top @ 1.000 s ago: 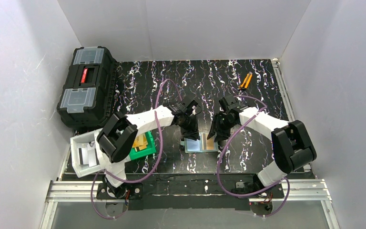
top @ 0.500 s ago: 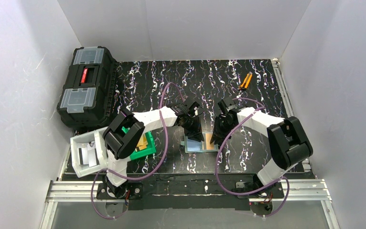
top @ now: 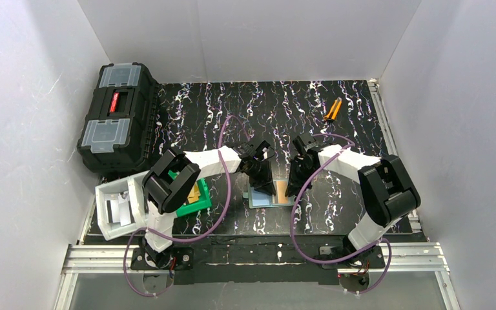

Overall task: Take the credit cards out of the card holder
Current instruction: Remove the credit card from the card holder.

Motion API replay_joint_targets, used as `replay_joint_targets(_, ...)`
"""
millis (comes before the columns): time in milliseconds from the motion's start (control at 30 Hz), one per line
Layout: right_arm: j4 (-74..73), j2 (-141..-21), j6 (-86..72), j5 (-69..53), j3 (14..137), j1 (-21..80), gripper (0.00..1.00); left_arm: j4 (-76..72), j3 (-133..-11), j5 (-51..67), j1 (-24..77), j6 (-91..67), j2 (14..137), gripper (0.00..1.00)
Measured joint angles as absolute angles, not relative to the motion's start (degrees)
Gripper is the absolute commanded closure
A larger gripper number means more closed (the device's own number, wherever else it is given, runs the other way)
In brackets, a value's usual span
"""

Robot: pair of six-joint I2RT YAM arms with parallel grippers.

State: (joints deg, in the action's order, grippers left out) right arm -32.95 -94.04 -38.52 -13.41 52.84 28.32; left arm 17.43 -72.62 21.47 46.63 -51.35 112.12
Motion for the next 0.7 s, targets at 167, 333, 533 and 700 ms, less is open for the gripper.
replay_joint_targets(167, -33.12, -94.26, -38.52, -13.17, 53.12, 28.64, 0.81, 15.84, -71.29, 22.39, 46.33, -52.05, 112.12, 0.83)
replay_joint_targets(333, -33.50, -94.78, -38.52, -13.17, 53.54, 28.64, 0.81, 15.14, -70.74, 22.76, 46.22, -52.21, 112.12, 0.83)
replay_joint_targets(533, -33.82, -95.18, -38.54, -13.26, 53.84, 28.62, 0.82, 14.44, -69.89, 23.24, 46.15, -52.29, 112.09, 0.82)
replay_joint_targets(700, -33.93, -95.35, -38.54, -13.41, 53.95, 28.60, 0.82, 12.64, -68.99, 24.58, 45.78, -52.86, 112.07, 0.83)
